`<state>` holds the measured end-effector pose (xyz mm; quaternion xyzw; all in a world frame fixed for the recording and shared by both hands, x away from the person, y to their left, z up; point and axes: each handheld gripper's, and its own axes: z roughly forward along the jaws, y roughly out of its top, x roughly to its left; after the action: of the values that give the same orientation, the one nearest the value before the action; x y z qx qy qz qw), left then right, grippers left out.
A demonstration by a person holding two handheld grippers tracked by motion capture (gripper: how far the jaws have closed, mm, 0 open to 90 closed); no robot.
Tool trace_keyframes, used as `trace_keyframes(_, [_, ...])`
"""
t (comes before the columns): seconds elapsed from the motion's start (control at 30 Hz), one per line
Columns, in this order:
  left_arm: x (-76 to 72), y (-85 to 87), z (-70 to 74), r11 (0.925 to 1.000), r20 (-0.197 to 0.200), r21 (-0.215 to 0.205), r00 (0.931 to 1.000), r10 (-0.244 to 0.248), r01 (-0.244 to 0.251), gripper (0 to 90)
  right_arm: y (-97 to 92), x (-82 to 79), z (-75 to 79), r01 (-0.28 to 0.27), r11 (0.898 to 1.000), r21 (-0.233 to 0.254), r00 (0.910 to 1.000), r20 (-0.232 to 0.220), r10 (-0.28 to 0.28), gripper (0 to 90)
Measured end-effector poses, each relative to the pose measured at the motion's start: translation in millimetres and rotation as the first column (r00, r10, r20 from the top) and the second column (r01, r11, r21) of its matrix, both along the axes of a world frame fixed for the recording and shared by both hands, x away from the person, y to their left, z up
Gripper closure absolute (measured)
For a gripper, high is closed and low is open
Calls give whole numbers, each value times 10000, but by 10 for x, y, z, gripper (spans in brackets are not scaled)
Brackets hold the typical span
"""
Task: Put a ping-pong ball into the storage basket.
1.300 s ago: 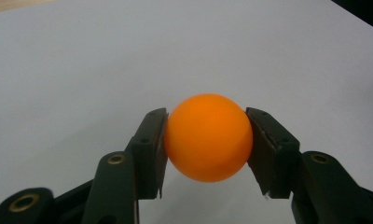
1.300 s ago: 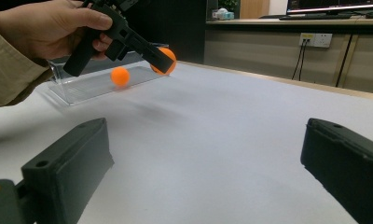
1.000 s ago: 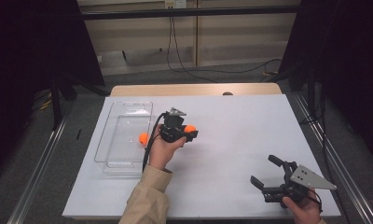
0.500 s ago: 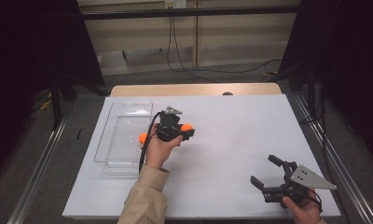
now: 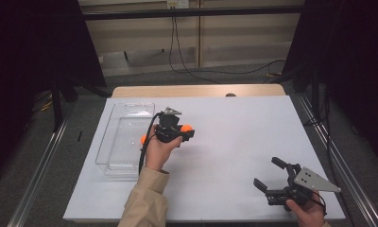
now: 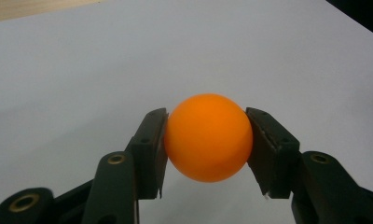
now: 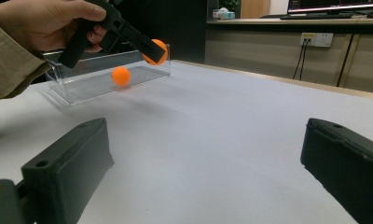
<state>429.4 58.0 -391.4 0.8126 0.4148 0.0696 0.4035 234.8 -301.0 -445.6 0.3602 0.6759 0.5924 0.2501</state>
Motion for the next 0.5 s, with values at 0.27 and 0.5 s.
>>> trace_keyframes(0.27, [7, 63, 26, 9999, 18, 42, 9999, 133, -133, 510, -1, 1, 0, 11, 10000, -5, 10000, -3, -11, 12])
trace_keyframes(0.5, [8, 87, 36, 9997, 62, 38, 9997, 225, -225, 510, -3, 2, 0, 27, 10000, 2, 10000, -8, -27, 11])
